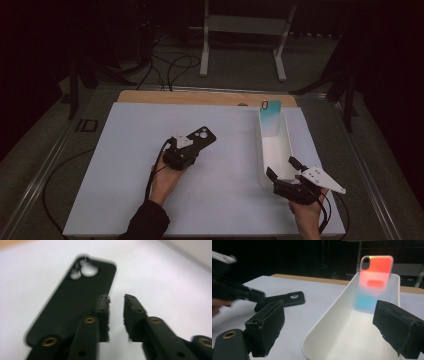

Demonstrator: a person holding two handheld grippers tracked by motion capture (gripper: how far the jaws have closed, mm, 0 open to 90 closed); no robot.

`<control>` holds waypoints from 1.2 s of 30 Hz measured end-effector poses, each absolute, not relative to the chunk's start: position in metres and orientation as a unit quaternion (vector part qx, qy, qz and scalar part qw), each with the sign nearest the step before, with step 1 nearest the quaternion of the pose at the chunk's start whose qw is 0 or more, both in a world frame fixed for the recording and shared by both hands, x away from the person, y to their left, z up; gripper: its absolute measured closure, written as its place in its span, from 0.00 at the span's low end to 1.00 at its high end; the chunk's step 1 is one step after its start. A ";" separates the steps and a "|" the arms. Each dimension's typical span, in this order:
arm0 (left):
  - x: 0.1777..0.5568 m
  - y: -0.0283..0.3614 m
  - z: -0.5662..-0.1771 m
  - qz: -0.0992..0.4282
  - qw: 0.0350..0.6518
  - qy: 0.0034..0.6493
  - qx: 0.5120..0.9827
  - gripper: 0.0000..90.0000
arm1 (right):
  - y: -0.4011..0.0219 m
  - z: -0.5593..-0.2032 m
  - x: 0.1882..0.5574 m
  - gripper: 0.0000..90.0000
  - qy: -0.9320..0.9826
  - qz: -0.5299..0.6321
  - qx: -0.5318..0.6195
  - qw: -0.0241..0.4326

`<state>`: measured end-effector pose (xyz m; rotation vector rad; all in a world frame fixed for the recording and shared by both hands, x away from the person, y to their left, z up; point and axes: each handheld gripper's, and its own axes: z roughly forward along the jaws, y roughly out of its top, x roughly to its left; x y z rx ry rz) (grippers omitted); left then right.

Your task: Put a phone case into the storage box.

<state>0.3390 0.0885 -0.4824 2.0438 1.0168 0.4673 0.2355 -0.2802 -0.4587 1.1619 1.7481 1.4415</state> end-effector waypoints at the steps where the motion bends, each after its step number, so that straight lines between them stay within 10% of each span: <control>1: 0.332 0.096 -0.476 0.192 0.402 0.396 0.803 0.76 | -0.280 -0.459 0.236 0.11 0.658 0.541 0.434 0.294; 21: 0.230 0.228 -0.473 0.281 0.463 0.440 0.716 0.07 | -0.273 -0.459 0.238 0.10 0.683 0.534 0.407 0.289; 36: 0.223 0.240 -0.474 0.284 0.475 0.439 0.708 0.00 | -0.278 -0.462 0.233 0.10 0.681 0.536 0.397 0.302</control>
